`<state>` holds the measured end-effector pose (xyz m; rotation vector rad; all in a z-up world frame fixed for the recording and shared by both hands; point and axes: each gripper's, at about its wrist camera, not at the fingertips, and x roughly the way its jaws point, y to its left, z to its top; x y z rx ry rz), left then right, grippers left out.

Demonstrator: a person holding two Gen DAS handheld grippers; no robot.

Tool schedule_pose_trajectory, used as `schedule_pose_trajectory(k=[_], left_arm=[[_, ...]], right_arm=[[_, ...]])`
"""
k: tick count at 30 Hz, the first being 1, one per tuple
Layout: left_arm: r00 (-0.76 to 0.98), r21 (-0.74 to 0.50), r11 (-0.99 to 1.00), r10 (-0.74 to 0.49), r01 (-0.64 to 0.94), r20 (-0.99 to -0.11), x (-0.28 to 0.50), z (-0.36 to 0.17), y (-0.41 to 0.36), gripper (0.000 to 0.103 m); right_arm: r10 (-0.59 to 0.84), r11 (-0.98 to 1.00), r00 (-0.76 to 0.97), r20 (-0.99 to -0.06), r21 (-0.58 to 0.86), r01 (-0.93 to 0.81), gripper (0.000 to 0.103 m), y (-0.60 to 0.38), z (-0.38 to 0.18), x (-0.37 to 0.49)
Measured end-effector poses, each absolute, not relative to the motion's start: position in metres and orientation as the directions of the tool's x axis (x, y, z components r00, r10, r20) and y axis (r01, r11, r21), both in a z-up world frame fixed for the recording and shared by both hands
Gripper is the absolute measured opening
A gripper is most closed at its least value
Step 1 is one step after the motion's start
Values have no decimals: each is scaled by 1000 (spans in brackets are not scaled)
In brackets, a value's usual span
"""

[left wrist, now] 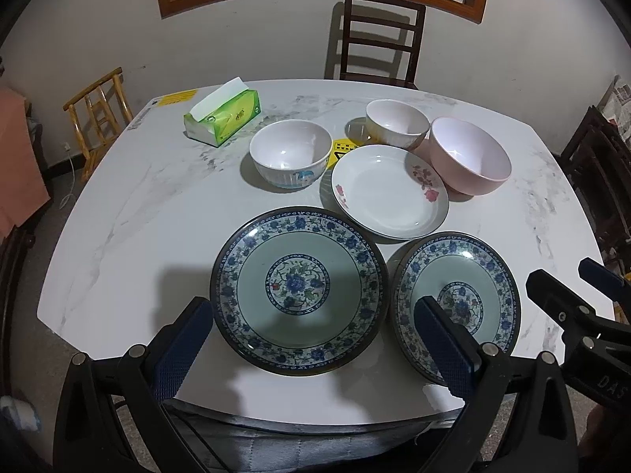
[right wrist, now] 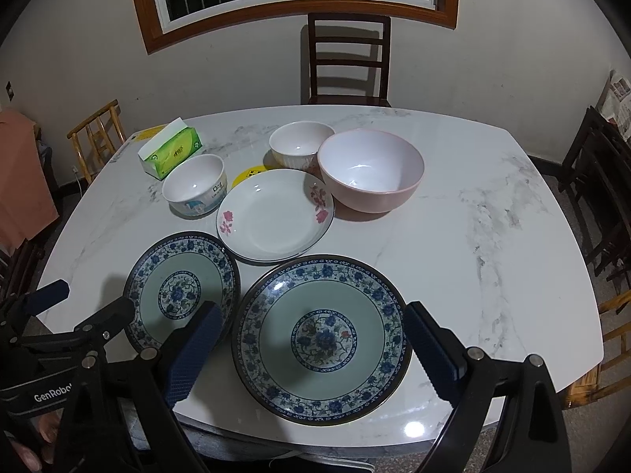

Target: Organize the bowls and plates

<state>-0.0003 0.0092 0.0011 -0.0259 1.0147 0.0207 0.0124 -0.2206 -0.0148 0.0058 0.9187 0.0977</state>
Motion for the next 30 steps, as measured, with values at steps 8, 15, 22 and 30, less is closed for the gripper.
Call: schedule_pose_trajectory(k=[8,15,22,30], left_arm=[[527,-4,999,15,-35,-850,0,0,11,100],[527,-7,999,12,-35,-850,0,0,12,100],[529,3,999,23,-38,-848,-1,0,13,100],[528,8,999,27,-39,-849,-1,-1,15,100]], right_arm=[[86,995,604,-792,44,-85,95,-221,-15,11],[84,995,604,-792,35,-94,95,-218,-14,10],[82,995,606,-791,33,-93,95,-217,-14,10],[82,995,602,-794,31,-94,95,-217,-15,11]])
